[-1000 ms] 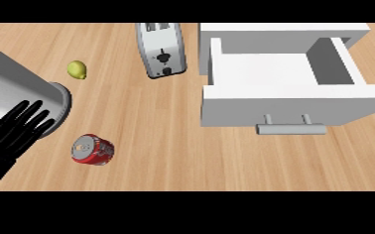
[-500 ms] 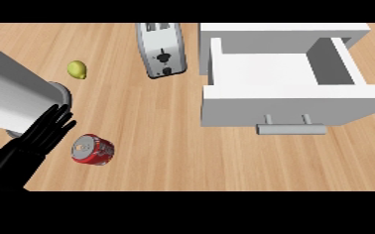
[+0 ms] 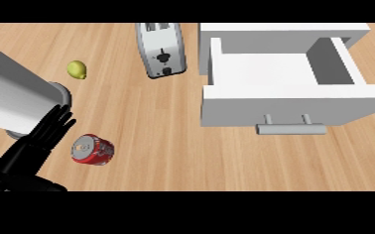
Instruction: Pick up the can, place it into the drawer and close the drawer
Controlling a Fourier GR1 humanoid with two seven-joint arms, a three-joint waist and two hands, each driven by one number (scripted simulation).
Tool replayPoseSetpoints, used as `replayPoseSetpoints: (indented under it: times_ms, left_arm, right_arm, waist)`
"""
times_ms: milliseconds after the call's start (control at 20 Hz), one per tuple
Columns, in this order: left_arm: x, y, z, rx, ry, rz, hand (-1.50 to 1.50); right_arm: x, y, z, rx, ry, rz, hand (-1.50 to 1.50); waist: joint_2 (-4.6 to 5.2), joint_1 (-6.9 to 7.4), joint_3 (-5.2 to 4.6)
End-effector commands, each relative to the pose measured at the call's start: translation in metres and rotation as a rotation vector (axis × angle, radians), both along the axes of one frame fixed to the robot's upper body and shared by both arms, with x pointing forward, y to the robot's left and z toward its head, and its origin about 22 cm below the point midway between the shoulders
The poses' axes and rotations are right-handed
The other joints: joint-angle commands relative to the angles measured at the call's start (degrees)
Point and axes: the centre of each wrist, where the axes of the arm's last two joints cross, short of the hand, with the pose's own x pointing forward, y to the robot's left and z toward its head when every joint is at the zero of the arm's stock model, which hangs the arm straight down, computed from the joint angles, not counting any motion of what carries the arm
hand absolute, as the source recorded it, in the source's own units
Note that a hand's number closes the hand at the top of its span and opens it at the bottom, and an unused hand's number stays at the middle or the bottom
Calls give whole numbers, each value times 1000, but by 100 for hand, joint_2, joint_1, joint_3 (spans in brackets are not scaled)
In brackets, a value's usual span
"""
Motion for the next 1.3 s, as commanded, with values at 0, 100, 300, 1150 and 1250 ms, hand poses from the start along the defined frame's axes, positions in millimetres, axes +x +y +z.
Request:
replayPoseSetpoints:
  times_ms: [0,100,300,1150,1250]
  left_arm:
    - [2,4,-25,-3,-17,37,-150]
    - [7,22,-36,16,19,28,-150]
    - [8,7,-54,19,37,27,-150]
    - [23,-4,-104,-70,114,-14,-150]
    - [10,2,-111,-55,109,11,-150]
  right_arm:
    - [-9,4,7,-7,1,-9,-150]
    - [-1,-9,3,3,-22,3,-150]
    - [-22,-12,15,8,-16,-4,-150]
    - [-4,-5,11,6,-14,3,-150]
    - [-13,-2,2,31,0,3,-150]
  waist:
    - [-1,-6,-1]
    - [3,-15,-1]
    - [-3,-23,0]
    - [2,-7,0]
    - [0,-6,1]
